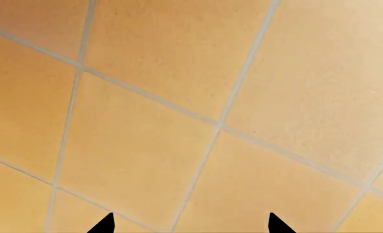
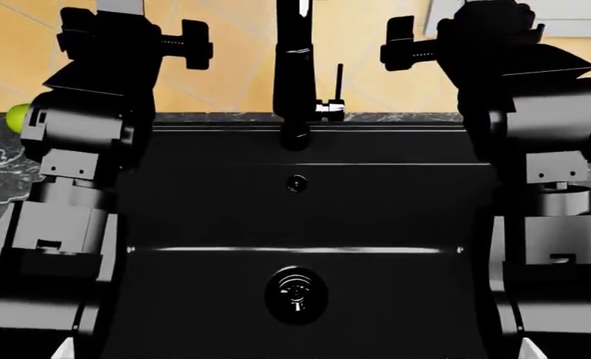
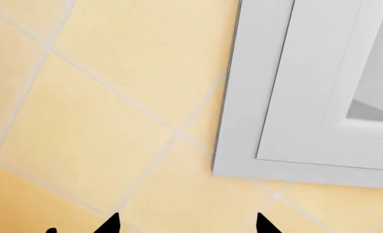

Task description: Pick the potato from the counter and place it in the sink. Then turn on the sink faucet.

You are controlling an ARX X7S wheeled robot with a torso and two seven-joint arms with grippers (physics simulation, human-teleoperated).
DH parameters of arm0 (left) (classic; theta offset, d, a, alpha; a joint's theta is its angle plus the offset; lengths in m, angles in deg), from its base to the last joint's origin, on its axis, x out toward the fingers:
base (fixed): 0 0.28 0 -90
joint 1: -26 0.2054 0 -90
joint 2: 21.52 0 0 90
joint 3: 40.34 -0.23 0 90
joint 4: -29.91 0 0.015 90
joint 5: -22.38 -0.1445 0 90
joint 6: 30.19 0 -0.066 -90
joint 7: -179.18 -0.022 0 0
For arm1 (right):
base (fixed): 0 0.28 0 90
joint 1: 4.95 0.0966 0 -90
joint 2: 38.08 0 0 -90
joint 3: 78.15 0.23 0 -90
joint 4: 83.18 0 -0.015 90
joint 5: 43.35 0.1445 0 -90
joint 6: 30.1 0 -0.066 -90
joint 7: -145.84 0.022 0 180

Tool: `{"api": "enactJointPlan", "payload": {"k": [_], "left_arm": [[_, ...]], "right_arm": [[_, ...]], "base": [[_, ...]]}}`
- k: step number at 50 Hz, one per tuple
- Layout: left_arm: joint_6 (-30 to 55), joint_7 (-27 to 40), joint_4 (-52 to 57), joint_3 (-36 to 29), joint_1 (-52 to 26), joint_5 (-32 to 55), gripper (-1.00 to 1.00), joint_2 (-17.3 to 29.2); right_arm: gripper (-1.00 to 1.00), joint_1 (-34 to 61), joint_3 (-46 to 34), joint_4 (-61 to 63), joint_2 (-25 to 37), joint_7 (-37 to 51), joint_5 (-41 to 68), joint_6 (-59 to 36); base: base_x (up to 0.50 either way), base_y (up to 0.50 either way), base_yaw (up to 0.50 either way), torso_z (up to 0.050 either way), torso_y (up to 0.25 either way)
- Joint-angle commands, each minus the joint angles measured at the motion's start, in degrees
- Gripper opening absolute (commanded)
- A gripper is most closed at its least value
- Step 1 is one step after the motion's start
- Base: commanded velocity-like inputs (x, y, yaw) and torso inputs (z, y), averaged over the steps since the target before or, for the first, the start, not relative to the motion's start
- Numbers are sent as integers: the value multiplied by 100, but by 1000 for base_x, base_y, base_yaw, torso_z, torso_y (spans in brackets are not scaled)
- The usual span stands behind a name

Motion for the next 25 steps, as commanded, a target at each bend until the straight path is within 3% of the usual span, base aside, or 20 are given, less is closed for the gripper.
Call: {"api": "enactJointPlan", "payload": {"k": [1, 16, 25], "left_arm": [[84, -2, 142, -4, 30, 49, 100, 60], [80, 26, 305, 165, -3, 212, 100, 153], [218, -58, 246, 124, -81, 265, 100, 162]], "right_arm": [[100, -14, -86, 5, 33, -54, 35, 121], [100, -24, -162, 43, 89, -11, 34, 112], [100, 24, -201, 12, 83, 9, 44, 137]], "base": [[0, 0, 0, 0, 0], [0, 0, 0, 0, 0], [0, 0, 0, 50, -6]]}}
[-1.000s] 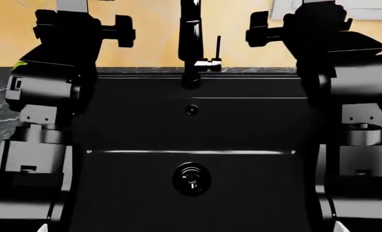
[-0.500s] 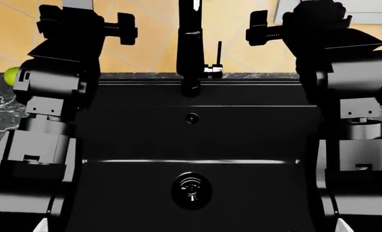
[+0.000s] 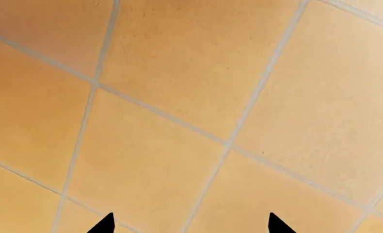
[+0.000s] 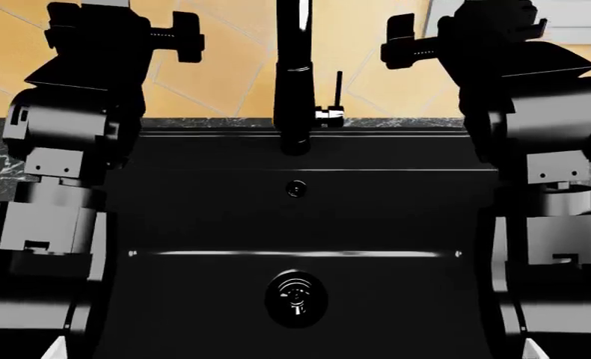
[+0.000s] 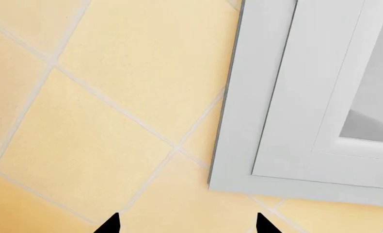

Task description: Pick the potato from the counter and place it in the sink. Then turn on the sink faucet.

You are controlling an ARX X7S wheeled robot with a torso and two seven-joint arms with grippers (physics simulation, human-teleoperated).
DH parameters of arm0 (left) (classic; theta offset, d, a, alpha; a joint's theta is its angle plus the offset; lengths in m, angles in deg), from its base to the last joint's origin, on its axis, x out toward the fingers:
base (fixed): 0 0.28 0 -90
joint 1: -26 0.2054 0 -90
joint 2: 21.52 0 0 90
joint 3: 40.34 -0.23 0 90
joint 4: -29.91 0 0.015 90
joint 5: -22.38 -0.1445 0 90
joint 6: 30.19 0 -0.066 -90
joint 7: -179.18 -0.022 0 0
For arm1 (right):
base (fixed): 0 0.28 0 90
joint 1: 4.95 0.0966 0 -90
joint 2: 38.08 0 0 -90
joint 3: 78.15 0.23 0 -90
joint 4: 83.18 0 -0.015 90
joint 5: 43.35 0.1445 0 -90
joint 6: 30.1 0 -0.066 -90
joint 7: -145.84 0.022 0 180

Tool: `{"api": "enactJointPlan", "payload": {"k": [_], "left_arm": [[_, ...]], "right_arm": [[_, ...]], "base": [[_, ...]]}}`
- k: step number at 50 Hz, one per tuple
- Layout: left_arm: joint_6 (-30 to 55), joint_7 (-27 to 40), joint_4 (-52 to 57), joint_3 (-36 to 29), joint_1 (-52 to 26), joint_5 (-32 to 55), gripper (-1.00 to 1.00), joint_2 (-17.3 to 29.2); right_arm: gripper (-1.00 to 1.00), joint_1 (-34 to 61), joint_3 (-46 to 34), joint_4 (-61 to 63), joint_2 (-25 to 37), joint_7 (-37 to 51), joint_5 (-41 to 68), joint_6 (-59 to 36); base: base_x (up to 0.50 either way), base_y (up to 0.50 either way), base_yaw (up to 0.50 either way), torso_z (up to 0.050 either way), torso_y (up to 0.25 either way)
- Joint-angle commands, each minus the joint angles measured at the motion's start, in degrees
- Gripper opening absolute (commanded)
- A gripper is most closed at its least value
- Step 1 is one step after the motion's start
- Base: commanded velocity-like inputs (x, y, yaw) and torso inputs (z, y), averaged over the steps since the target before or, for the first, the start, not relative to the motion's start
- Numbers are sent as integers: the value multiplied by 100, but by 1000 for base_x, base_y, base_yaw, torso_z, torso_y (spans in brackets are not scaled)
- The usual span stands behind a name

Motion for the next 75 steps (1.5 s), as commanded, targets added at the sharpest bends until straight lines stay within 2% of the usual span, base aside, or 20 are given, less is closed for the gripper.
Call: {"api": "enactJointPlan", "payload": {"k": [1, 34, 37, 40, 44, 49, 58, 70, 73, 75], "left_arm": [[104, -62, -5, 26, -88, 95, 100, 33], [-11, -29, -24, 33, -84, 174, 100, 124], [277, 48, 145, 16, -103, 158, 100, 174], [889, 89, 1232, 61, 235, 268, 100, 384], [2250, 144, 3454, 424, 1048, 696, 100, 897], [3099, 106, 4727, 624, 1333, 928, 100, 1411], [3885, 4, 5710, 983, 1629, 1086, 100, 2210], [4785, -184, 6843, 2204, 2611, 1398, 100, 2949], [5283, -251, 7268, 2568, 2700, 1553, 100, 3116], [5383, -56, 7366, 2925, 2931, 2025, 100, 3341]], "right_arm": [[100, 7, -52, 20, 12, 21, 16, 9], [100, 11, -130, -20, 55, 60, 96, 72], [100, -8, -135, -4, 74, 60, 103, 69], [100, -27, -131, 49, 104, 60, 110, 35], [100, -70, -105, 102, 157, 66, 124, 35], [100, -52, -131, 37, 164, 68, 121, 68], [100, -54, -121, 20, 183, 61, 159, 93], [100, 67, -172, -144, 138, 55, 177, 196], [100, 31, -175, -119, 135, 47, 196, 218], [100, 12, -171, -109, 167, 48, 197, 207]], "base": [[0, 0, 0, 50, -6], [0, 0, 0, 50, -6], [0, 0, 0, 17, -2], [0, 0, 0, 0, 0], [0, 0, 0, 0, 0], [0, 0, 0, 0, 0], [0, 0, 0, 0, 0], [0, 0, 0, 0, 0], [0, 0, 0, 0, 0], [0, 0, 0, 0, 0]]}}
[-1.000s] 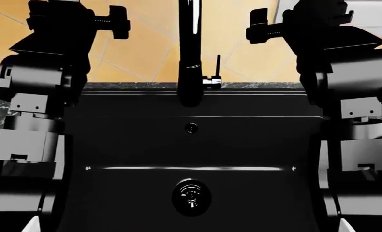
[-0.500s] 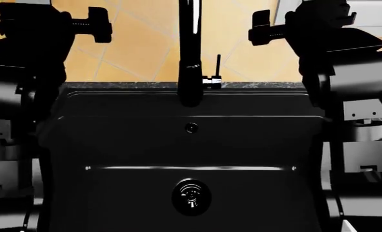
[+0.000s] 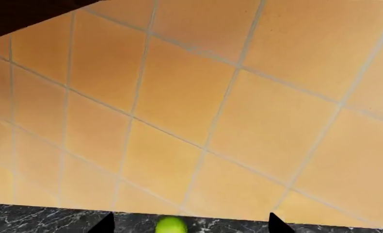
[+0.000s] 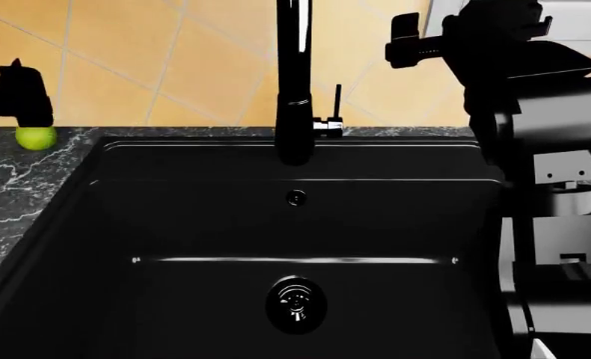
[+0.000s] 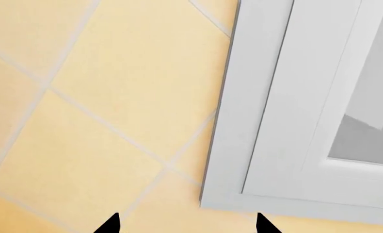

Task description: Pick the potato from the counter and place it in the sink. Then turn on the sink faucet.

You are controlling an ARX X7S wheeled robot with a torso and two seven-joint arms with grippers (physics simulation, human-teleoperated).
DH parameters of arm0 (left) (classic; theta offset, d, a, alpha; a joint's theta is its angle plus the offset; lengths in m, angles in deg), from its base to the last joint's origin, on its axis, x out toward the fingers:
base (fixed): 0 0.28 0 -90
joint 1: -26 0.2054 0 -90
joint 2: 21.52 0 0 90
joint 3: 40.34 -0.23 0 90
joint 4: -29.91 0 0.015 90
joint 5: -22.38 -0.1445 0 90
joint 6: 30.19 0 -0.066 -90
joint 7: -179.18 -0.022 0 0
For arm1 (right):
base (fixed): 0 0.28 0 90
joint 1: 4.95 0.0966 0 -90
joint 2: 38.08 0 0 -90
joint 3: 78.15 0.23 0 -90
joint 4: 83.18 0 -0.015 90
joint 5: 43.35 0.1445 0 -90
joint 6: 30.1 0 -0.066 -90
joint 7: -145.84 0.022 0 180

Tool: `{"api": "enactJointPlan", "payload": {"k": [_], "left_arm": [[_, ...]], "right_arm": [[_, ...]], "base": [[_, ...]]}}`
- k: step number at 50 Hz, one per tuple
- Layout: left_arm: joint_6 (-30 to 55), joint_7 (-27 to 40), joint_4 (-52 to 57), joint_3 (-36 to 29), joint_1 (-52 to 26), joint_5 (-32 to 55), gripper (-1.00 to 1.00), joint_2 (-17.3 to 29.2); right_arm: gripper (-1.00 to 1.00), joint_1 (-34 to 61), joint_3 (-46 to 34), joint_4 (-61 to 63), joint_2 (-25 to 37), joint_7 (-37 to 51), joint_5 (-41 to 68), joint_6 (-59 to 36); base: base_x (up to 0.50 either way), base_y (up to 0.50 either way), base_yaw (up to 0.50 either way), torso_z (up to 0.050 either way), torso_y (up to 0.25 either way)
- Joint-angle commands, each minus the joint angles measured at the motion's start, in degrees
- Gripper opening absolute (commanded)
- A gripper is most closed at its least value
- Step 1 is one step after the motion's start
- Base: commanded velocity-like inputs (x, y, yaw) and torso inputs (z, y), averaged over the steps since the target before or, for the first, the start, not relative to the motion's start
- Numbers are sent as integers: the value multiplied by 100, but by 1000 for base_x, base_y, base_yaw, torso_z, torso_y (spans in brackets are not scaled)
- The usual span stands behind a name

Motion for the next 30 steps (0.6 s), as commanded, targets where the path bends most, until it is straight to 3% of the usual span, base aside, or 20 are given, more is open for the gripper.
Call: {"api": "enactJointPlan", "payload": {"k": [1, 3, 4, 7, 15, 22, 27, 30], "left_arm": [[988, 281, 1105, 1258, 816, 1063, 100, 864], [991, 1477, 818, 1880, 1025, 2538, 100, 1298], [983, 1752, 860, 2022, 1133, 3171, 100, 1390], [963, 2070, 880, 2468, 1491, 3707, 100, 1621], [934, 2522, 608, 2302, 1285, 4433, 100, 2187], [583, 2289, 460, 2157, 1621, 4411, 100, 2544], [564, 2320, 123, 1671, 1226, 4369, 100, 2736], [815, 2349, -165, 1614, 910, 4769, 100, 2710]], "right_arm": [[100, -6, -13, -35, 24, -4, 31, 47], [100, -19, 15, 65, 45, 12, 49, -15], [100, -27, 20, 80, 48, 15, 54, -21], [100, -40, 8, 83, 60, 22, 52, -25], [100, -71, -3, 52, 61, 32, 69, 20], [100, -83, -11, 17, 72, 44, 77, 52], [100, -61, -17, -30, 74, 48, 80, 81], [100, -69, -30, -13, 77, 49, 84, 75]], "base": [[0, 0, 0, 0, 0], [0, 0, 0, 0, 0], [0, 0, 0, 0, 0], [0, 0, 0, 0, 0], [0, 0, 0, 0, 0], [0, 0, 0, 0, 0], [0, 0, 0, 0, 0], [0, 0, 0, 0, 0]]}}
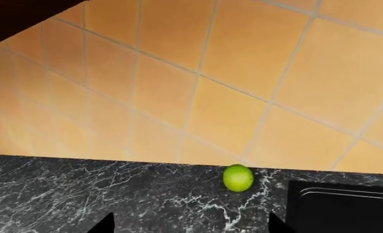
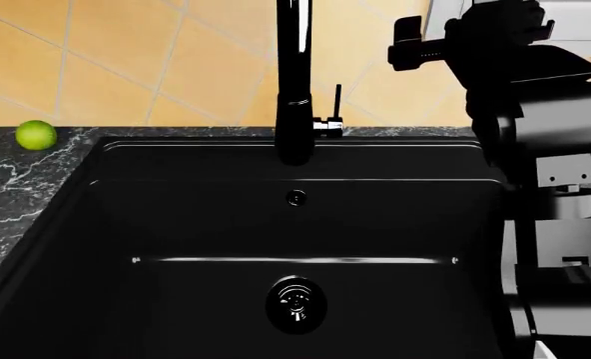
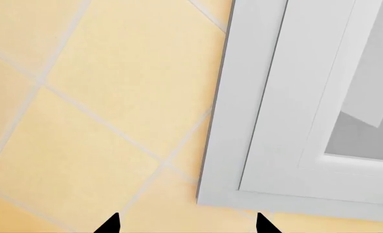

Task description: Pick the potato from the counter and place it in the sink. Then turn on the sink faucet.

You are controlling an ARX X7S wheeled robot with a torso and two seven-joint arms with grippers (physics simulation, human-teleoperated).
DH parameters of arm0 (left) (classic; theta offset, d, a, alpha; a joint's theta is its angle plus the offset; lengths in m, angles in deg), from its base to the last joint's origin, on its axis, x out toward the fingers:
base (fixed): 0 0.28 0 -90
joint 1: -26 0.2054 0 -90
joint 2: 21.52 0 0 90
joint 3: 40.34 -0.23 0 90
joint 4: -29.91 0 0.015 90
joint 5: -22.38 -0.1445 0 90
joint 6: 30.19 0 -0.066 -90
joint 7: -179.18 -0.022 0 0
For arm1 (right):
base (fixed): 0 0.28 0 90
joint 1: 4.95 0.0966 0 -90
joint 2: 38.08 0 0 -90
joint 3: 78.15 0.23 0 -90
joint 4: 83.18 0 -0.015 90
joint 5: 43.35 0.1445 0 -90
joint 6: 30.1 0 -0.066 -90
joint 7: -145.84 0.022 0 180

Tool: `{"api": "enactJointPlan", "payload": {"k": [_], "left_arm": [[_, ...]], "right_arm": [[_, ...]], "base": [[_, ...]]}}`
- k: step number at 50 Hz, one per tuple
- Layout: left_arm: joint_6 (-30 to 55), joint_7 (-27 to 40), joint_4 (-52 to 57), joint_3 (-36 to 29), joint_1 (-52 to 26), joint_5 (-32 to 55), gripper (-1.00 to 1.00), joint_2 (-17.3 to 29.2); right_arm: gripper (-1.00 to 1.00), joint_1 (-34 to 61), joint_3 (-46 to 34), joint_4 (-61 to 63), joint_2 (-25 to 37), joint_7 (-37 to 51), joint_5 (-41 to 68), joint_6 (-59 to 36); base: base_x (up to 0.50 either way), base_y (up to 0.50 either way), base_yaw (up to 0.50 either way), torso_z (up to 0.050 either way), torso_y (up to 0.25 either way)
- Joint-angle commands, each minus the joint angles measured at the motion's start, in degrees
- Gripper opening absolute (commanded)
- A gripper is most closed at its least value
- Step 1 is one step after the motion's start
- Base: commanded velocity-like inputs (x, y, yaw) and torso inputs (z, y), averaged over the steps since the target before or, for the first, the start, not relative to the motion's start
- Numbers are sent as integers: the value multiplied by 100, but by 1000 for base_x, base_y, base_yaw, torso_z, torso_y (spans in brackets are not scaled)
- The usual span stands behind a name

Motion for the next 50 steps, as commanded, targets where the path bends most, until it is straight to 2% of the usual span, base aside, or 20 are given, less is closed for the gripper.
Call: {"api": "enactJointPlan", "payload": {"k": [1, 4, 8, 14, 15, 17, 19, 20, 21, 23, 24, 25, 34, 36, 38, 44, 50], "left_arm": [[-26, 123, -418, -324, -202, 522, 100, 476], [22, 199, -621, -116, -169, 673, 100, 389], [-42, 155, -742, -460, -174, 554, 100, 599], [123, 355, -1154, -420, -431, 906, 100, 569], [286, 831, -1568, -530, -581, 1364, 100, 571], [270, 1257, -1878, -583, -636, 1780, 100, 602], [188, 1136, -1802, -777, -554, 1750, 100, 770], [232, 1418, -2024, -686, -575, 2060, 100, 722], [254, 2173, -2516, -635, -629, 2632, 100, 689], [19, 1616, -2174, -822, -513, 2203, 100, 865], [134, 1947, -2530, -816, -611, 2680, 100, 823], [112, 2078, -2541, -803, -562, 2743, 100, 829], [-68, 2126, -2560, -926, -371, 2830, 100, 894], [-142, 2088, -2565, -941, -330, 2733, 100, 914], [-285, 1691, -2439, -942, -196, 2512, 100, 912], [-413, 1603, -2533, -1096, -176, 2308, 100, 948], [-670, 1199, -2567, -1466, -206, 1825, 100, 936]], "right_arm": [[100, -7, -2, -16, 8, 20, 25, 28], [100, -24, -14, -6, 16, 24, 26, 28], [100, -22, 11, 9, 22, 49, 41, 19], [100, -17, 45, -39, 4, 74, 71, 41], [100, -21, 24, -61, -1, 70, 64, 62], [100, -16, 19, -94, -3, 68, 66, 89], [100, -11, 12, -115, 1, 70, 65, 98], [100, -4, 16, -123, 1, 73, 69, 101], [100, 9, 7, -136, 3, 75, 64, 99], [100, -4, 1, -125, -4, 72, 74, 97], [100, -6, -6, -122, -6, 73, 74, 98], [100, -4, -10, -126, -5, 71, 76, 102], [100, -4, -33, -149, 0, 82, 86, 121], [100, -11, -36, -134, 7, 81, 88, 113], [100, -45, -30, -107, 8, 85, 100, 117], [100, -93, -20, -67, 31, 99, 119, 105], [100, -129, -23, -28, 44, 113, 133, 97]], "base": [[0, 0, 0, 0, 0], [0, 0, 0, 0, 0], [0, 0, 0, 0, 0], [0, 0, 0, 0, 0], [0, 0, 0, 0, 0], [0, 0, 0, 0, 0], [0, 0, 0, 0, 0], [0, 0, 0, 0, 0], [0, 0, 0, 0, 0], [0, 0, 0, 0, 0], [0, 0, 0, 0, 0], [0, 0, 0, 0, 0], [0, 0, 0, 0, 0], [0, 0, 0, 0, 0], [0, 0, 0, 0, 0], [0, 0, 0, 0, 0], [0, 0, 0, 0, 0]]}}
